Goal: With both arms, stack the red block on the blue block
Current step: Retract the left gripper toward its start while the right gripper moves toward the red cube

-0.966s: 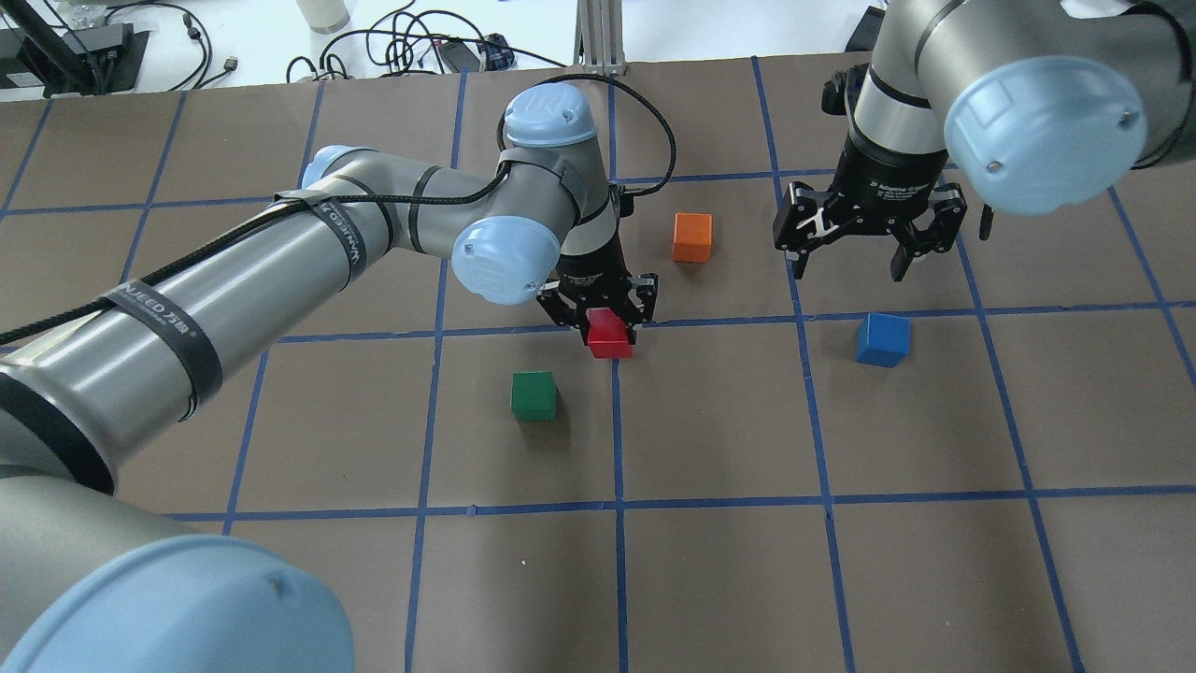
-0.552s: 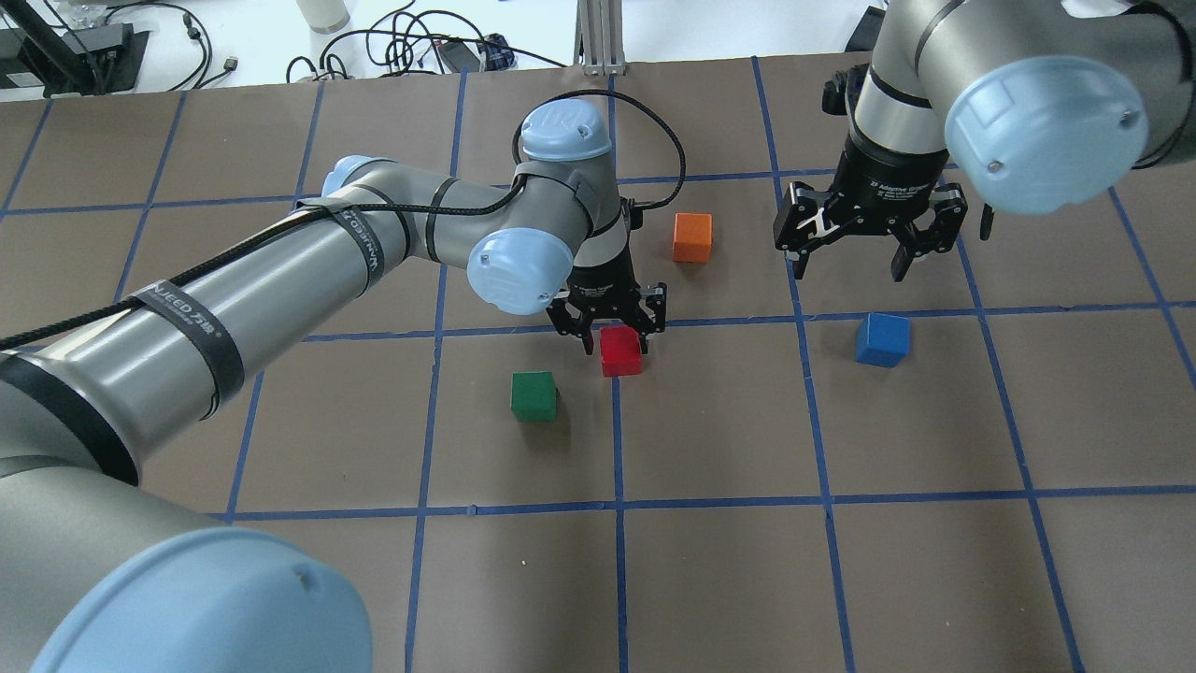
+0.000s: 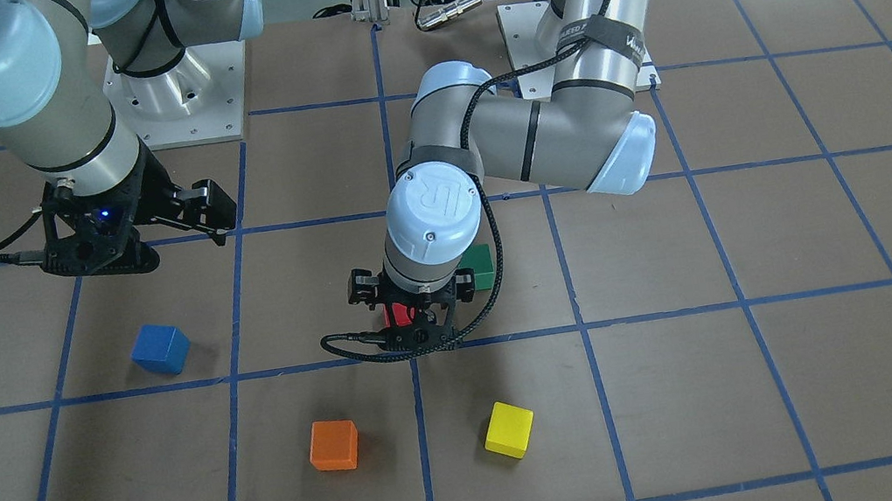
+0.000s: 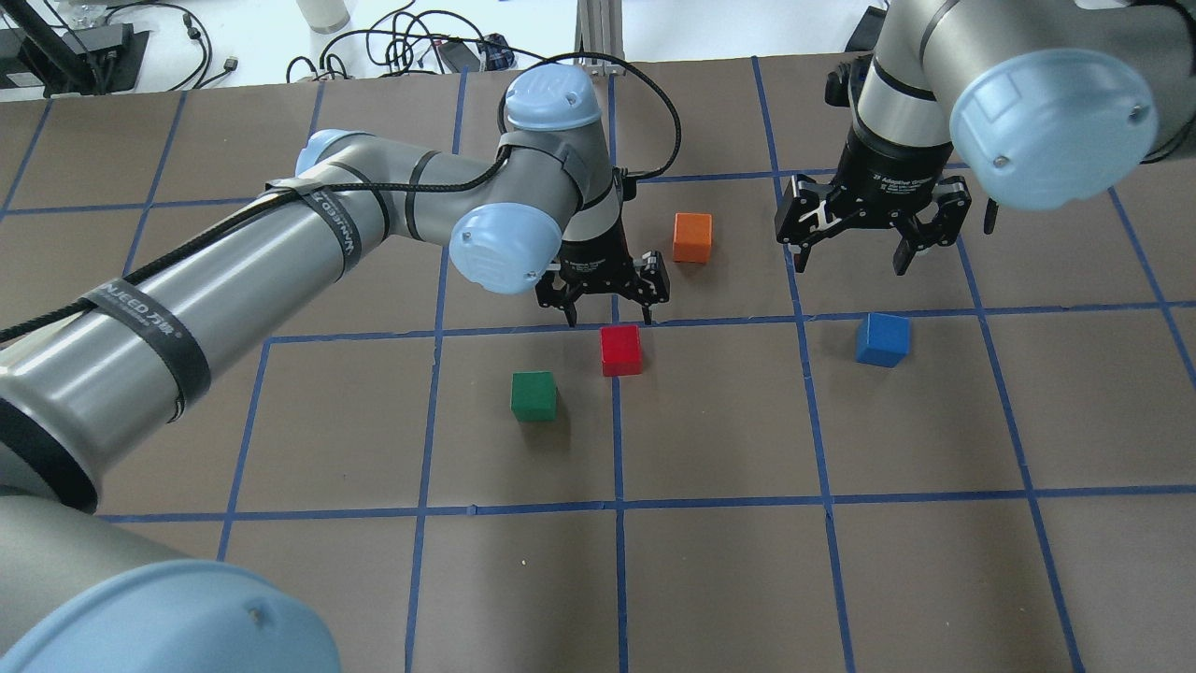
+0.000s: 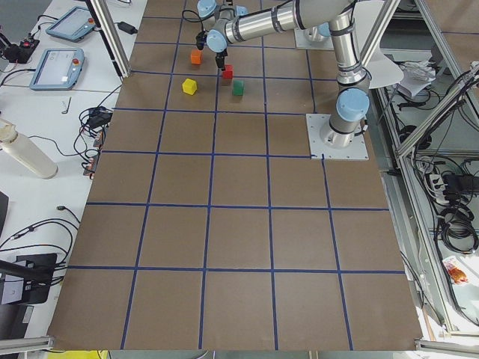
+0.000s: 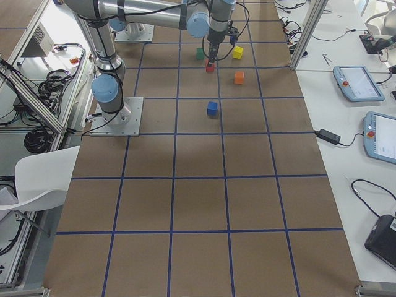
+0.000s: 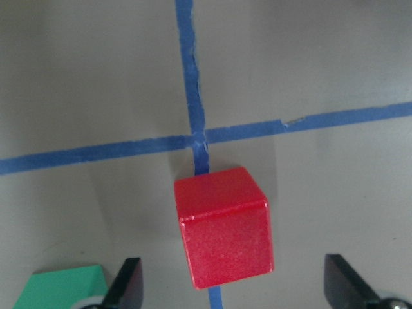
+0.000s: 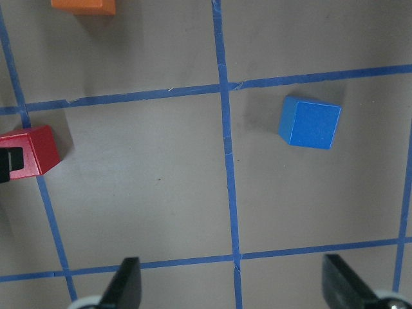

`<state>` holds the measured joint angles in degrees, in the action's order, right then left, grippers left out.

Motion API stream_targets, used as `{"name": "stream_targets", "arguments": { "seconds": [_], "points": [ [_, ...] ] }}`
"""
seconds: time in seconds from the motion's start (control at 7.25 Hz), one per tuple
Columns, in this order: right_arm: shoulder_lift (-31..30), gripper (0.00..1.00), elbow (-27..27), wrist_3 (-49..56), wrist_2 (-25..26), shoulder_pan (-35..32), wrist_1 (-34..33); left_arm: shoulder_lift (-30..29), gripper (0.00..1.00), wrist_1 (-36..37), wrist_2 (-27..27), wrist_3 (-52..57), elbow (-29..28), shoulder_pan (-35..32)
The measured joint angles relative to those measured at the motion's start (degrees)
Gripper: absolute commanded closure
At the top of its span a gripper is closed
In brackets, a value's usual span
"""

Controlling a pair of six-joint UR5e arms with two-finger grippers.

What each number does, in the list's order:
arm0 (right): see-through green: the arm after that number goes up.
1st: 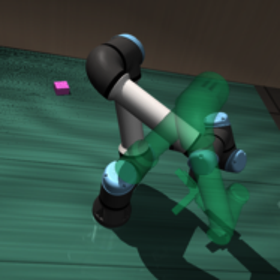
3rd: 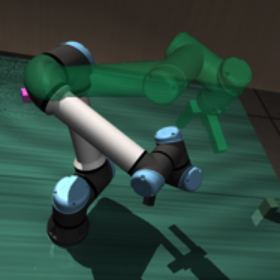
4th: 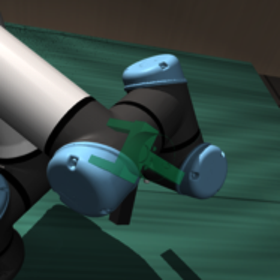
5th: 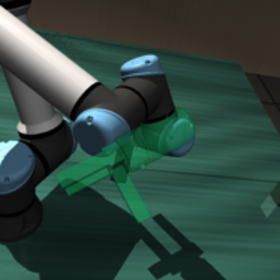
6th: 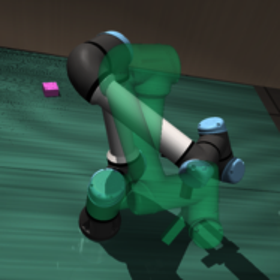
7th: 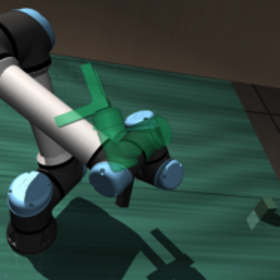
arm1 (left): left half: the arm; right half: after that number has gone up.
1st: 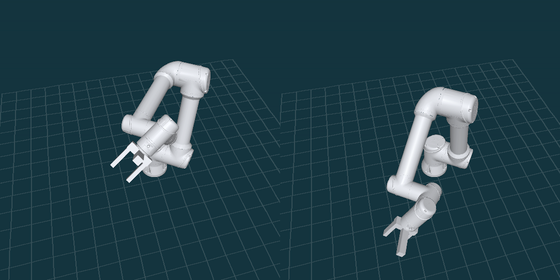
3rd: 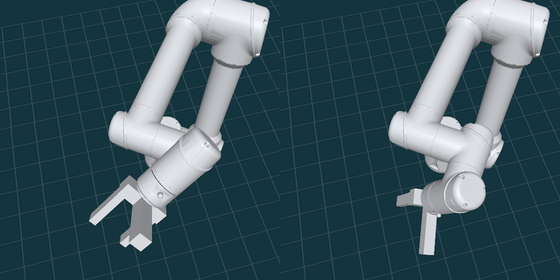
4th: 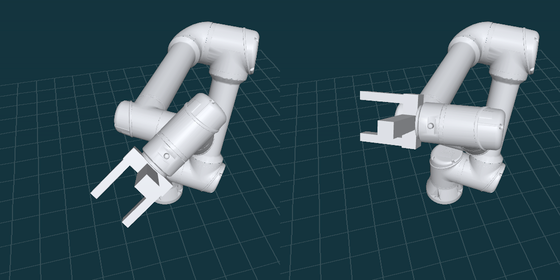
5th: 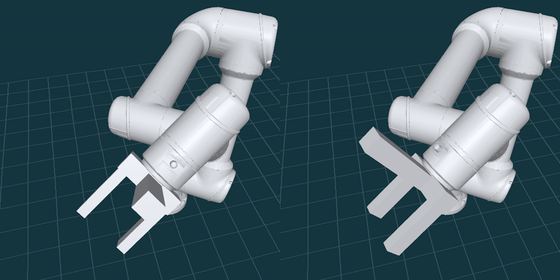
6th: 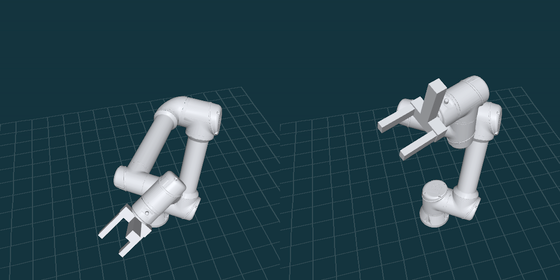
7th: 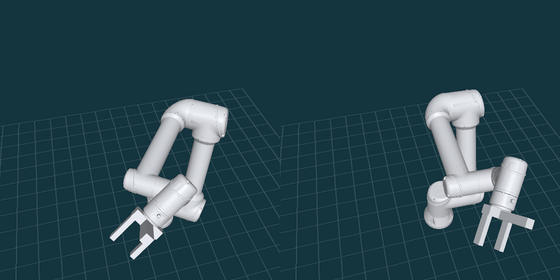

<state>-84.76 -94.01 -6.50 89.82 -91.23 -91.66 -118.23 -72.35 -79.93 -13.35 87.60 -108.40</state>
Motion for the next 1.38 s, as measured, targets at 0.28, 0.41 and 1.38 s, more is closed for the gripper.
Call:
{"name": "stream_targets", "arguments": {
  "seconds": [0.28,0.41,1.38],
  "points": [
    [-0.1,0.0,0.1,-0.5,-0.6,0.0,-0.1,2.1,0.0,-6.5,-3.6,0.6,-4.5,3.4],
    [0.0,0.0,0.1,-0.7,-0.9,0.0,-0.3,3.4,0.0,-10.9,-6.3,2.1,-6.7,5.4],
    [2.5,0.0,-0.6,-6.0,-1.0,-1.0,-4.0,16.8,0.0,-27.0,-9.6,21.1,-8.8,16.7]
  ]
}}
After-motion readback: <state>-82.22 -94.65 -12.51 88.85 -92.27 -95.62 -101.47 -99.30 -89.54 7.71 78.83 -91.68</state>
